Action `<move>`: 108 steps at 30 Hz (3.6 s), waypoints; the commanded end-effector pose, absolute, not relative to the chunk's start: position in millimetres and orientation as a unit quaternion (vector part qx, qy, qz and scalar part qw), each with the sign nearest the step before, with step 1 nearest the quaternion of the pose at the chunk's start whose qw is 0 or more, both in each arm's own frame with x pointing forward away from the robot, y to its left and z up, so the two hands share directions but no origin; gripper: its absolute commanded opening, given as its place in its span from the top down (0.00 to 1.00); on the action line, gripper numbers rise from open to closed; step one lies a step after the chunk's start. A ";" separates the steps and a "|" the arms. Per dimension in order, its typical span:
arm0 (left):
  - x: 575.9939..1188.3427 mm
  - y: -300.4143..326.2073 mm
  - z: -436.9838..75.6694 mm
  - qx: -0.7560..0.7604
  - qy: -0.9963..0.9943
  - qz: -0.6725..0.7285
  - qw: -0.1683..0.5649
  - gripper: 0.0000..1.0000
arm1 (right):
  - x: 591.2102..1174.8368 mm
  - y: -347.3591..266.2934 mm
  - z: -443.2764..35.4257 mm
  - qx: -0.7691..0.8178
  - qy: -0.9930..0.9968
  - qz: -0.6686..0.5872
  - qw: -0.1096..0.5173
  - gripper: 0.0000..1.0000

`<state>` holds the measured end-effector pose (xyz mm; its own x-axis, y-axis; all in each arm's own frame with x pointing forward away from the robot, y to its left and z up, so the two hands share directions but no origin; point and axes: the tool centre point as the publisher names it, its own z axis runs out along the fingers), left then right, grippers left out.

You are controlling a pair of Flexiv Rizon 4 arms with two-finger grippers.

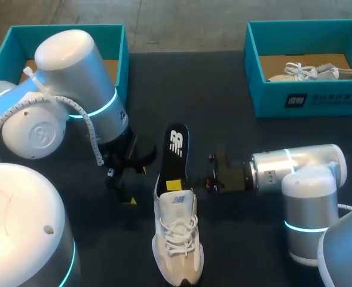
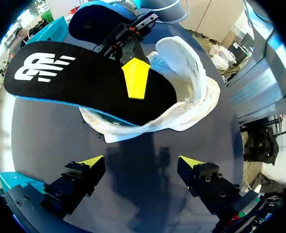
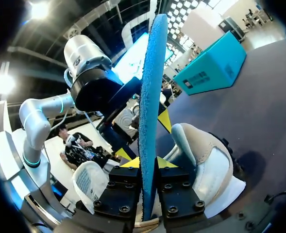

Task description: Take the shoe out of the shoebox, open the shoe tongue, remove and reinsert the insole, then place the shoe into the shoebox

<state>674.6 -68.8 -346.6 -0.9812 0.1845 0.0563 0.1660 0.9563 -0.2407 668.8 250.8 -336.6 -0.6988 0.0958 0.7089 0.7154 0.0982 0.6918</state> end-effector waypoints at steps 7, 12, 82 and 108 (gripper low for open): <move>674.2 -68.8 -346.4 -0.089 -0.988 0.118 0.039 0.00 | 672.5 252.9 -325.5 -0.286 -0.698 -0.612 0.237 0.82; 674.2 -68.8 -346.4 -0.089 -0.988 0.118 0.039 0.00 | 679.6 251.1 -321.7 -0.284 -0.698 -0.615 0.234 0.82; 674.2 -68.8 -346.4 -0.089 -0.988 0.118 0.039 0.00 | 675.9 252.9 -318.8 -0.294 -0.679 -0.634 0.223 0.79; 674.2 -68.8 -346.4 -0.089 -0.988 0.118 0.039 0.00 | 672.1 249.4 -340.1 -0.346 -0.654 -0.615 0.273 1.00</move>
<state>674.6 -68.8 -346.6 -0.9812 0.1845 0.0563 0.1660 0.9563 -0.2407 672.5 246.9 -339.9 -0.6181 0.1131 0.7779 0.7805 -0.0300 0.6245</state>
